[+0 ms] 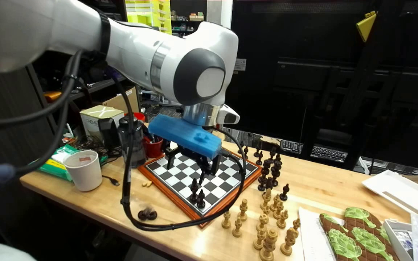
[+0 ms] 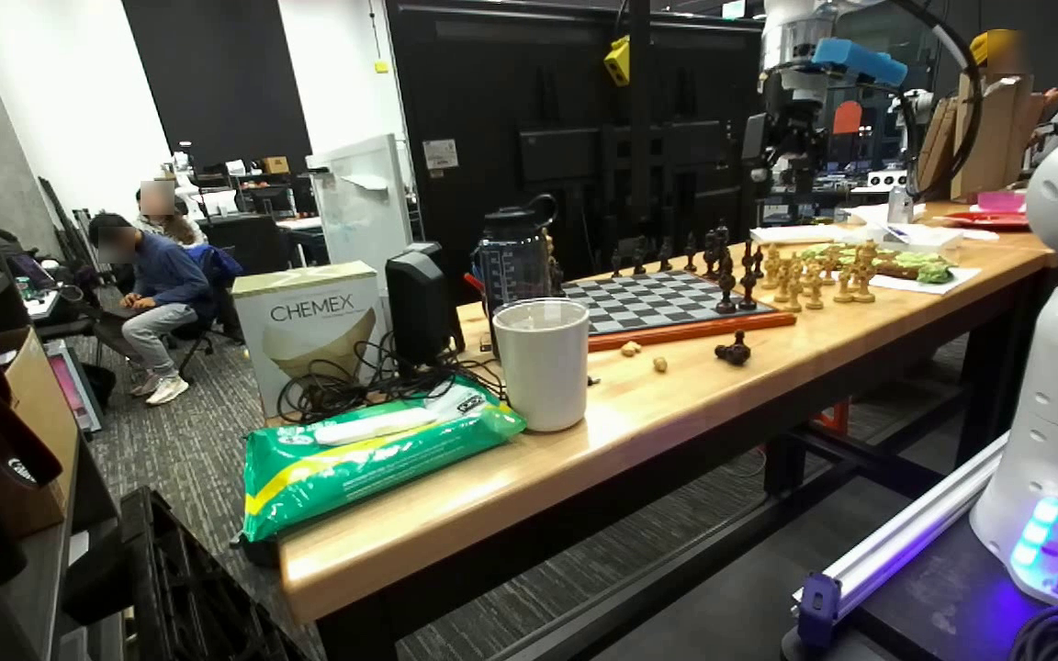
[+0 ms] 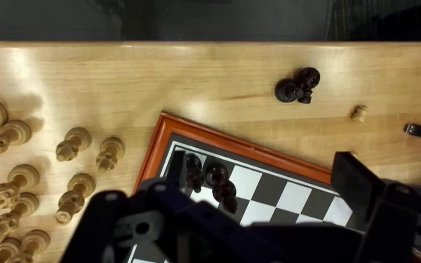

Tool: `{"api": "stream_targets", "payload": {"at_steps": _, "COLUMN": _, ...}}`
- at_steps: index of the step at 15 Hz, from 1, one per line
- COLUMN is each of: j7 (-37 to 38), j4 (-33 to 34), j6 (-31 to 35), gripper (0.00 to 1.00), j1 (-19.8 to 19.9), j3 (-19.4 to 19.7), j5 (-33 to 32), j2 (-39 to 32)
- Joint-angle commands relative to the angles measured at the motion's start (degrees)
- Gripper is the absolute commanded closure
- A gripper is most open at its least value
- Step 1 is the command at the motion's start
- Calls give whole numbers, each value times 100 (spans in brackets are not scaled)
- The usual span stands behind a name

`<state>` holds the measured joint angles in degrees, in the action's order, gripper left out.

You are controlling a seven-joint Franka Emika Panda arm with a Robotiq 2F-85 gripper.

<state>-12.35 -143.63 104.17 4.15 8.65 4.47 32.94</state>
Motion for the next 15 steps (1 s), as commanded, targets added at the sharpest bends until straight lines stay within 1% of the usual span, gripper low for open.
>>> {"api": "stream_targets", "payload": {"at_steps": 1, "j7": -296, "j4": 296, "j6": -423, "gripper": 0, "j1": -87, "j3": 44, "j5": -44, "j2": -220}}
{"api": "stream_targets", "payload": {"at_steps": 6, "j7": -168, "j4": 369, "j6": -335, "gripper": 0, "j1": -55, "j3": -30, "j5": -36, "j2": -310}}
{"api": "stream_targets", "payload": {"at_steps": 15, "j7": -41, "j4": 435, "j6": -236, "gripper": 0, "j1": -34, "j3": -46, "j5": 0, "j2": -410}}
